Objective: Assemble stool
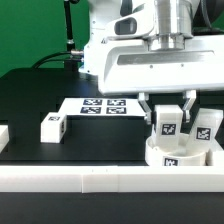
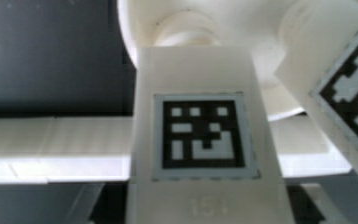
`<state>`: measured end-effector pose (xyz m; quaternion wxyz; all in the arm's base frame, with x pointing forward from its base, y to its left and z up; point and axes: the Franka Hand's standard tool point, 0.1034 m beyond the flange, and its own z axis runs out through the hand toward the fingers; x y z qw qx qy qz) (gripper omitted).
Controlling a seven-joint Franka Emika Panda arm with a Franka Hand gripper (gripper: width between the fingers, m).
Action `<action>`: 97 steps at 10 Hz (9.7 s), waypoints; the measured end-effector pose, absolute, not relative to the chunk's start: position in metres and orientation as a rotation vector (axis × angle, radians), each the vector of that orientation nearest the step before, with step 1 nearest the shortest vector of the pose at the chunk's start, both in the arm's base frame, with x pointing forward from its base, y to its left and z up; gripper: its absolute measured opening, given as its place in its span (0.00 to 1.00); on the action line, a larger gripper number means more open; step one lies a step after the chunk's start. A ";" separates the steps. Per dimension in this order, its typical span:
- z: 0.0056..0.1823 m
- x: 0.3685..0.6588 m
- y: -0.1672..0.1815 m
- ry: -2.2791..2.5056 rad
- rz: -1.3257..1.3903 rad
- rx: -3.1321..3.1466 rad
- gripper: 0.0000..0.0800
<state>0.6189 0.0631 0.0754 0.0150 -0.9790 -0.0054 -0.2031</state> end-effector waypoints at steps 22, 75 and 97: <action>0.092 0.626 0.060 -0.089 -0.114 -3.087 0.81; 0.078 0.630 0.109 -2.044 -0.080 -2.477 0.81; 0.075 0.625 0.119 0.758 -0.075 -2.992 0.42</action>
Offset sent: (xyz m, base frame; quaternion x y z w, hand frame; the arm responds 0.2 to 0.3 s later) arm -0.0100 0.0016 -0.0109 0.0054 0.0572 -0.0035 0.9983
